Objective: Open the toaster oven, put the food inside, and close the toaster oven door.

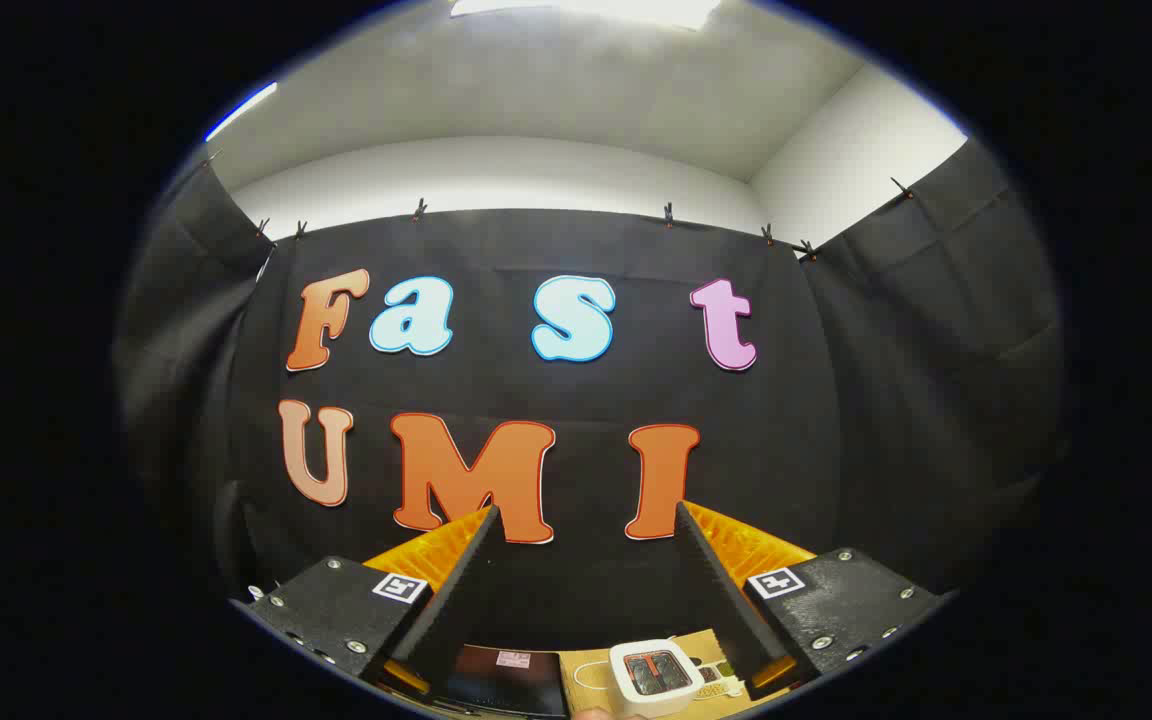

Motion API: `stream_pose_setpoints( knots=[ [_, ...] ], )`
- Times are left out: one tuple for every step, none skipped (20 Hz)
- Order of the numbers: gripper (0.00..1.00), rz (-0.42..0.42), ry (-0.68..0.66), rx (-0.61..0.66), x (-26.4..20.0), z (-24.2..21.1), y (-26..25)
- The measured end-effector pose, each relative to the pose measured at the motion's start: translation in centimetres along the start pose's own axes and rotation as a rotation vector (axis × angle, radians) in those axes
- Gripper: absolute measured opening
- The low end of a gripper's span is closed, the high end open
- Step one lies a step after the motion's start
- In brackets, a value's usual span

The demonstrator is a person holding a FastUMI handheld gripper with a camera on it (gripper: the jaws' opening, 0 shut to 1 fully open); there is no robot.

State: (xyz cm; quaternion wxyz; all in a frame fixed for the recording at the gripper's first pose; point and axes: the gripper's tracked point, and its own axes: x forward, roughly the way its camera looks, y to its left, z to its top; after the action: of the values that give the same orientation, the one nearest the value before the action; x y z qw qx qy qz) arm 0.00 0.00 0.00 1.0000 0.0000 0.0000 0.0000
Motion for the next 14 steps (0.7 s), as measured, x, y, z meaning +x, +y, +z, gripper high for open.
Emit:
stream_pose_setpoints(
  knots=[
    [1.0, -0.002, -0.003, -0.008, -0.07, 0.11, -0.04],
    [1.0, -0.004, -0.007, -0.014, -0.13, 0.18, -0.06],
    [1.0, -0.007, -0.009, -0.018, -0.24, 0.22, -0.07],
    [1.0, -0.008, -0.011, -0.02, -0.36, 0.21, -0.11],
    [1.0, -0.005, -0.014, -0.022, -0.49, 0.24, -0.04],
    [1.0, -0.004, -0.015, -0.023, -0.62, 0.21, -0.04],
    [1.0, -0.001, -0.014, -0.026, -0.62, 0.15, 0.03],
    [1.0, -0.003, -0.012, -0.028, -0.62, 0.09, -0.06],
    [1.0, -0.006, -0.008, -0.029, -0.7, 0.04, -0.11],
    [1.0, -0.008, -0.006, -0.026, -0.79, -0.06, -0.22],
    [1.0, -0.011, -0.007, -0.021, -0.8, 0.0, -0.3],
    [1.0, -0.014, -0.009, -0.017, -0.87, 0.06, -0.39],
    [1.0, -0.02, -0.009, -0.013, -0.83, 0.04, -0.42],
    [1.0, -0.02, -0.008, -0.006, -0.75, -0.12, -0.27]
  ],
)
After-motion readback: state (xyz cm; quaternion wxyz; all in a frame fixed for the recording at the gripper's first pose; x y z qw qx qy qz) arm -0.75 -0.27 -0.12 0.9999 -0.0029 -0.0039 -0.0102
